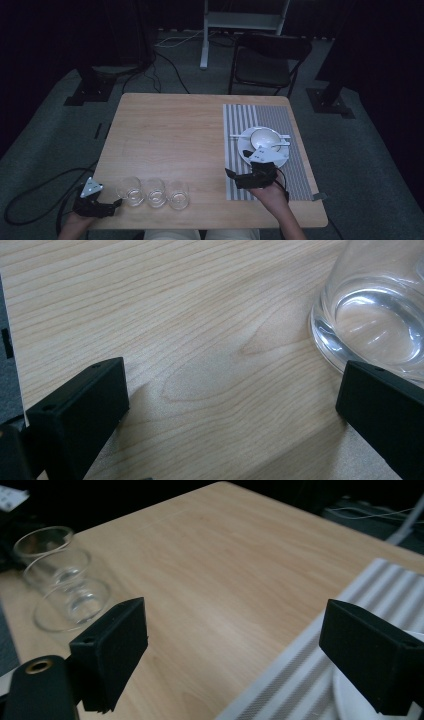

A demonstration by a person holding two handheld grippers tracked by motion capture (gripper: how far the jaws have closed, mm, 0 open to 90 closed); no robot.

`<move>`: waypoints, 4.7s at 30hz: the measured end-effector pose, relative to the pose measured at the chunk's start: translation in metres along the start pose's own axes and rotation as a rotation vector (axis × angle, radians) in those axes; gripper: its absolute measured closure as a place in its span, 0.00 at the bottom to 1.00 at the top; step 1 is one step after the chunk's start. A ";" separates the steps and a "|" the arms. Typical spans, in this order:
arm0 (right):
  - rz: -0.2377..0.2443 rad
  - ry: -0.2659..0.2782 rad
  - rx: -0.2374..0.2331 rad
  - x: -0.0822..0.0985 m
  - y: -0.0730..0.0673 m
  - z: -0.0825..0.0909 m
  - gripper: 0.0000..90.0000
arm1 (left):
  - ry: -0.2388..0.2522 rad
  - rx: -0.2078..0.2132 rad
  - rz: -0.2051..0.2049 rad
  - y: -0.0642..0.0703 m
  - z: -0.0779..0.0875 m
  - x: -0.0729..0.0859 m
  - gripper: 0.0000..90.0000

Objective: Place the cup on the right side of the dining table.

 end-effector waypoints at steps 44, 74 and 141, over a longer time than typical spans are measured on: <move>0.151 -0.189 -0.363 0.038 -0.099 -0.116 0.13 | -0.003 0.006 -0.011 0.000 0.000 0.000 0.01; 0.175 -0.251 -0.242 0.047 -0.126 -0.159 0.23 | -0.002 0.010 -0.015 0.000 0.001 0.000 0.01; 0.146 -0.112 -0.079 -0.042 -0.054 -0.098 0.24 | -0.002 0.010 -0.018 0.000 0.000 0.000 0.01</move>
Point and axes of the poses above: each handheld gripper's, and its own axes: z roughly backward along the jaws, x roughly out of its underside, y roughly to its right, the point moved 2 cm from there along -z, roughly forward along the jaws, and after that the axes turned 1 degree about -y, right-handed, at the moved point
